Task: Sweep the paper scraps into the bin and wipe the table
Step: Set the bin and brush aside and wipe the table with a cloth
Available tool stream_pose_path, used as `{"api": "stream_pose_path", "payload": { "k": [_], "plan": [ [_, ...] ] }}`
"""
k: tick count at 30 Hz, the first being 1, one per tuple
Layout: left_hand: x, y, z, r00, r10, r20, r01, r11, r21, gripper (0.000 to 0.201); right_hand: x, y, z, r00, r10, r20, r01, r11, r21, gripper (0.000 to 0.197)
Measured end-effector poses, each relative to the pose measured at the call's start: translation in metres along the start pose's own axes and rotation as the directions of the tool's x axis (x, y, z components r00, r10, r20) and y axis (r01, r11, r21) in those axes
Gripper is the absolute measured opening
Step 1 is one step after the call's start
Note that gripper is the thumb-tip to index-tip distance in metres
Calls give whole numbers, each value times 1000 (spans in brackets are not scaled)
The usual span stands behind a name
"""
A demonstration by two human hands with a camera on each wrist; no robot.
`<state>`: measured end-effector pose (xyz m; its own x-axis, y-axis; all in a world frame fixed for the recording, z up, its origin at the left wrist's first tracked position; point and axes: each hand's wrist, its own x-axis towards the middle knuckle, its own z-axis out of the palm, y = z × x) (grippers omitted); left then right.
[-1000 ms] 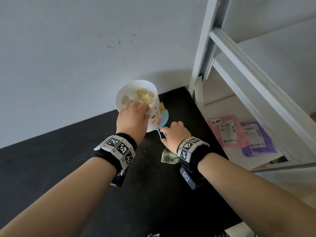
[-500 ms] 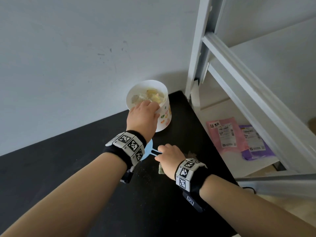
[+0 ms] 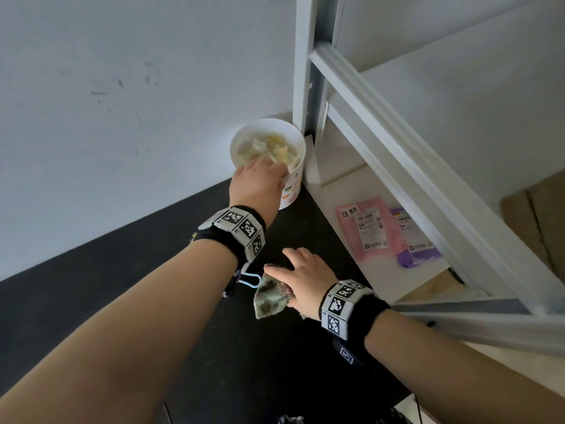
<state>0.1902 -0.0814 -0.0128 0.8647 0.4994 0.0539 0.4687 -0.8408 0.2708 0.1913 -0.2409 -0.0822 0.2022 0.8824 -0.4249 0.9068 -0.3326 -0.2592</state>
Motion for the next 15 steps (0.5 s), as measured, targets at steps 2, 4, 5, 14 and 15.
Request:
{"api": "stream_pose_path", "payload": {
  "k": [2,4,5,14,15],
  "plan": [
    [1,0,2,1000,13,-5,-13,1000,-10,25,1,2,-1,1000,10,-10,-10,1000,24,72],
    [-4,-3,2,998,31,-51,-31,1000,-2,30,1,8,-3,998,61,-36,-60,998,31,71],
    [-8,-4,2,994,34,-101,-34,999,-2,32,1,12,-6,993,110,-53,-108,994,36,71],
    [-90,-32,27,933,-86,350,48,992,117,37,25,39,-32,846,518,-122,-503,853,135,73],
    [-99,-34,30,909,-89,408,38,990,132,40,29,39,-34,850,508,-139,-491,860,140,73]
  ]
}}
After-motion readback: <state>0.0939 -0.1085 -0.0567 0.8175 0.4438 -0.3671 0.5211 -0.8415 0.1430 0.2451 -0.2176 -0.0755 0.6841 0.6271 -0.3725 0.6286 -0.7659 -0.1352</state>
